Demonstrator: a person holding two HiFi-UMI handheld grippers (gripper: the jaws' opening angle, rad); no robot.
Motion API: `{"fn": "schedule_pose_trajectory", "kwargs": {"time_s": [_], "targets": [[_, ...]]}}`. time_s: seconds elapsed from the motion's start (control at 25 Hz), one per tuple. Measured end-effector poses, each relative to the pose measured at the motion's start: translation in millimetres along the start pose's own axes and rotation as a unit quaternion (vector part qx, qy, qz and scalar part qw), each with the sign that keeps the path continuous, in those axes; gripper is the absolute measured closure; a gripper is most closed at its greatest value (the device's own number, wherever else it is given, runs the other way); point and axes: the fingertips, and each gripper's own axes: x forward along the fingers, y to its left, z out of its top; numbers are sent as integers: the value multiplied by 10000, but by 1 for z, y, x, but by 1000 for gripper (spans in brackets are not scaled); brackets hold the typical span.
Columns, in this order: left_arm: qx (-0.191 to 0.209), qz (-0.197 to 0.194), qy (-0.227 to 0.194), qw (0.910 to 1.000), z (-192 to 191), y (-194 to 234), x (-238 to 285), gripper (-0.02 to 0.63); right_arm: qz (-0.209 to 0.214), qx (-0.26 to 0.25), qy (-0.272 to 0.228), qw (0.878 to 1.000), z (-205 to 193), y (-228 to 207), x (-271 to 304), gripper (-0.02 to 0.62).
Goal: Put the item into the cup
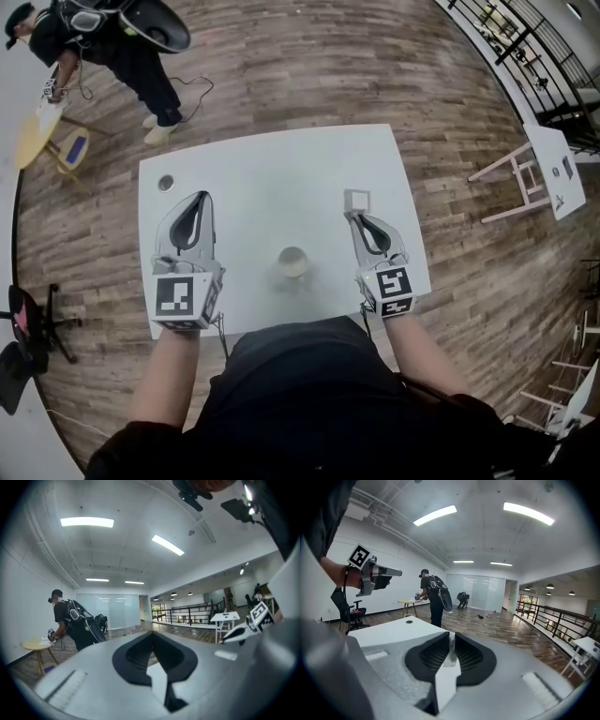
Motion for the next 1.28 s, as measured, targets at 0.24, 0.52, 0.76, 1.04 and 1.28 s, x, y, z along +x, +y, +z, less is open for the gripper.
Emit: {"fn": "schedule_pose_trajectory", "kwargs": {"time_s": [0.24,0.52,0.76,1.04,1.28], "targets": [[-17,53,-124,9999,7,3,-3,598,-42,-55,-142,9999,13,-10,-4,555],[-79,92,-159,9998,5,1,-6,598,-40,-116,-134,9998,12,-13,-5,555],[-65,138,-193,9997,4,2,-9,598,75,-239,-139,9996,13,-9,-2,555],[-54,281,-168,9994,1,7,-20,598,271,-183,-151,9994,12,3,2,555],[-63,416,-138,9990,0,13,-28,598,488,-120,-149,9986,12,15,5,555]]}}
